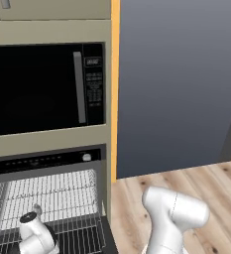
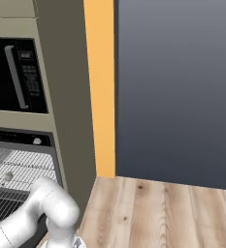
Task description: Take the fish from the oven and place it on the plate on the counter.
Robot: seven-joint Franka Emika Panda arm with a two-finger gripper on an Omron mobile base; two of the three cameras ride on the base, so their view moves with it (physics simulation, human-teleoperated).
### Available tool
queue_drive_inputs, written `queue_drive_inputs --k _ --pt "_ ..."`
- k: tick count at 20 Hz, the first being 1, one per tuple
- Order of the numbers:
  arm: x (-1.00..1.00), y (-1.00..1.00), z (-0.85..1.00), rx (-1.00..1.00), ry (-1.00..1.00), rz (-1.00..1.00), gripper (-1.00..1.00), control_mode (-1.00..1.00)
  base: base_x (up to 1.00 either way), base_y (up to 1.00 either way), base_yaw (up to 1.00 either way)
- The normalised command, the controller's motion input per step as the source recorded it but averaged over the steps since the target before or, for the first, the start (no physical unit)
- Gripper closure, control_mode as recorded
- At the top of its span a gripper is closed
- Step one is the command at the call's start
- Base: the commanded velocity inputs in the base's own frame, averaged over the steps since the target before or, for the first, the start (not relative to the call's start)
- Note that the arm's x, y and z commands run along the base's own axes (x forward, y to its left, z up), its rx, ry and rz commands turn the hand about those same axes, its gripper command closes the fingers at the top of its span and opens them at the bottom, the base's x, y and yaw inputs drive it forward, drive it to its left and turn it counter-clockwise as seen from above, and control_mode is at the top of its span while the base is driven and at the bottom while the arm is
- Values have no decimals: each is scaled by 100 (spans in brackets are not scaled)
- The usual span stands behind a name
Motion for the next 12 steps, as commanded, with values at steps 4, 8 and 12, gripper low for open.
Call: queue_drive_inputs --k 4,8,12 --pt "11 6 100 0 -9 0 -100 -100 0 0 0" --pt "36 -9 92 0 -11 0 -100 -100 0 0 0" --pt "69 -39 50 0 -11 0 -100 -100 0 0 0"
